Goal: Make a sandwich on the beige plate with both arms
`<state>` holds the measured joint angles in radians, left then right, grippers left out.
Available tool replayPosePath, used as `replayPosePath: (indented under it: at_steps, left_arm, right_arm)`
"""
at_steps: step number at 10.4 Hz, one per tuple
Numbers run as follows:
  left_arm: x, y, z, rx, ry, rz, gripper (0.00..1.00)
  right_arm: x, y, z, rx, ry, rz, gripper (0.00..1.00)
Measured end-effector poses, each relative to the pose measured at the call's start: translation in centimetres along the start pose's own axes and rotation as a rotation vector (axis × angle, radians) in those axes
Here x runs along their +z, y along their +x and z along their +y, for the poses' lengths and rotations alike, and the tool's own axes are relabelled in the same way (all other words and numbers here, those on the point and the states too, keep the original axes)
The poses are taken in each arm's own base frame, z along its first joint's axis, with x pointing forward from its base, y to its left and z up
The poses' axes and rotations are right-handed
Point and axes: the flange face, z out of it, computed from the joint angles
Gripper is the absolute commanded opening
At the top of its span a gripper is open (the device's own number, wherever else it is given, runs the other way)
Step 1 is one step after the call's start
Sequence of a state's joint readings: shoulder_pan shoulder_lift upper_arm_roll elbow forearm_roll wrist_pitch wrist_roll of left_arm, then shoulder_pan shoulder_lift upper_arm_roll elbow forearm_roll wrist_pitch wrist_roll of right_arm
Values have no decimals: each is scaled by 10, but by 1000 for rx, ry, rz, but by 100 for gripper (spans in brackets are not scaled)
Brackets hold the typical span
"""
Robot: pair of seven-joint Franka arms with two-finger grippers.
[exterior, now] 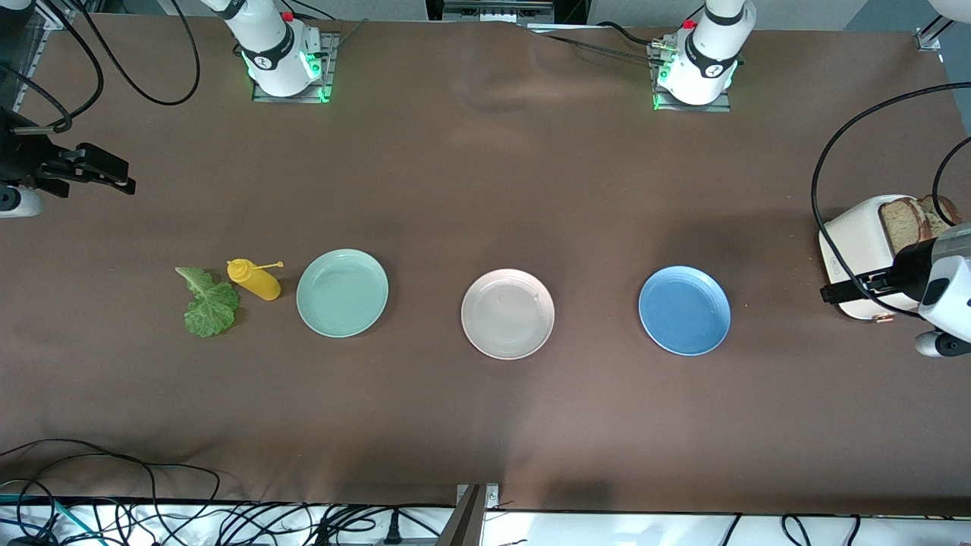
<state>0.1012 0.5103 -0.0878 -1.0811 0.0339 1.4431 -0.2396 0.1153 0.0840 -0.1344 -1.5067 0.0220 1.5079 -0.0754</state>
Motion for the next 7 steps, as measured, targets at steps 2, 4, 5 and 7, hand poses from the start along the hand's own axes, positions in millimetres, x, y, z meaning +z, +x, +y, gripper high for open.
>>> replayPosePath:
  at_steps: [2,4,5,7]
  left_arm:
    - [1,1,-5,-9,2,-3,100]
    - [4,1,-7,-12,5,-10,100]
    - [4,1,-7,-4,5,-10,100]
    - [1,0,-8,17,5,-6,100]
  right_arm:
    - [-1,-1,6,10,0,3,100]
    - [-2,-1,10,18,0,5,100]
    - [-2,-1,10,18,0,5,100]
    - [-2,-1,10,19,0,5,100]
